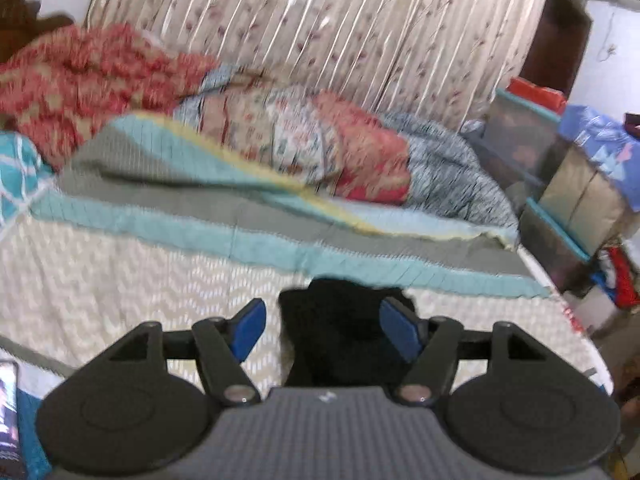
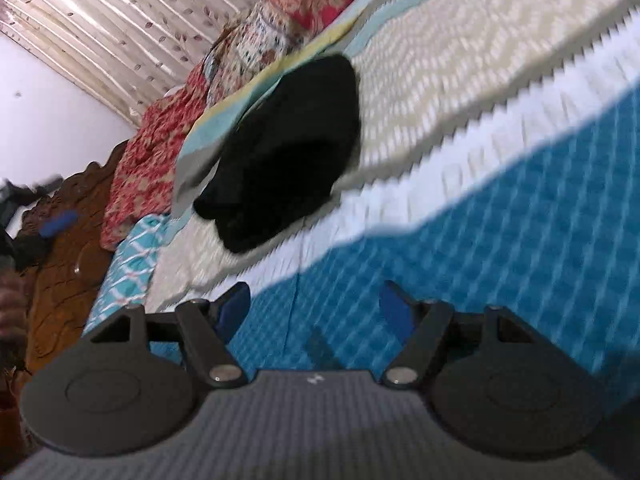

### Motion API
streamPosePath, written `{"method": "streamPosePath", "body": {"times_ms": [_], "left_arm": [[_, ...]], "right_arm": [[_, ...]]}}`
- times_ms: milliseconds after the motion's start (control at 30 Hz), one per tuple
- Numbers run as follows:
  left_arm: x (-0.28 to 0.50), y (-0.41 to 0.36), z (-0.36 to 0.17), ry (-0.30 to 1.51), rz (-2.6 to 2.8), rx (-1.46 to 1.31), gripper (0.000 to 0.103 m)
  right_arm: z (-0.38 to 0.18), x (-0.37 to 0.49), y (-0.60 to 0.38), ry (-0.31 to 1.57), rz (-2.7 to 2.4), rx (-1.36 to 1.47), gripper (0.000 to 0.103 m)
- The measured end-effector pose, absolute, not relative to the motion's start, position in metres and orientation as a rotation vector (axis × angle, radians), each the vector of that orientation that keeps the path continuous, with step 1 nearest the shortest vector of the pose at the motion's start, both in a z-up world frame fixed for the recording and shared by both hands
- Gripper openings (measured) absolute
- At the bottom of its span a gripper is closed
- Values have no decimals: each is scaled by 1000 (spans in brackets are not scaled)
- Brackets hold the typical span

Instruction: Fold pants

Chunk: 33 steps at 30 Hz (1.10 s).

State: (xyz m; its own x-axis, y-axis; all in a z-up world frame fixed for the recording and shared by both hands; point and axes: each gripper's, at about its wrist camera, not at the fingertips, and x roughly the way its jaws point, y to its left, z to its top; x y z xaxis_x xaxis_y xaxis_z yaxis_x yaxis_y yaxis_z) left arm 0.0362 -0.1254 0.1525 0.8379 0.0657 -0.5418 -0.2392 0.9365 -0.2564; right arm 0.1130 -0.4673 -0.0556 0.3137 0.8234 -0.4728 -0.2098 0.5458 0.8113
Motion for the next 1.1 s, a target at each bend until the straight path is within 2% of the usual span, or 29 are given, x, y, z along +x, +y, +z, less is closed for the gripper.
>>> {"method": "streamPosePath", "body": {"times_ms": [300,433,567,700,1000,1100], "left_arm": [[1,-119,346,290,317,-135,69],[4,-113,405,223,360,-150,70],[14,-113,432,156,364,-169,72],[32,-113,399,194,324,-192,76],[64,-138,176,536,214,-273,76],[67,-153,124,615,225,-292,76]], "right_arm": [[-29,78,-485,961,776,743,73],[-23,75,-480,909,799,698,74],[-40,77,-471,984,776,661,74],[-37,80,-479,952,780,682,74],[-12,105,-485,896,747,605,74],[4,124,-477,886,702,572,74]]}}
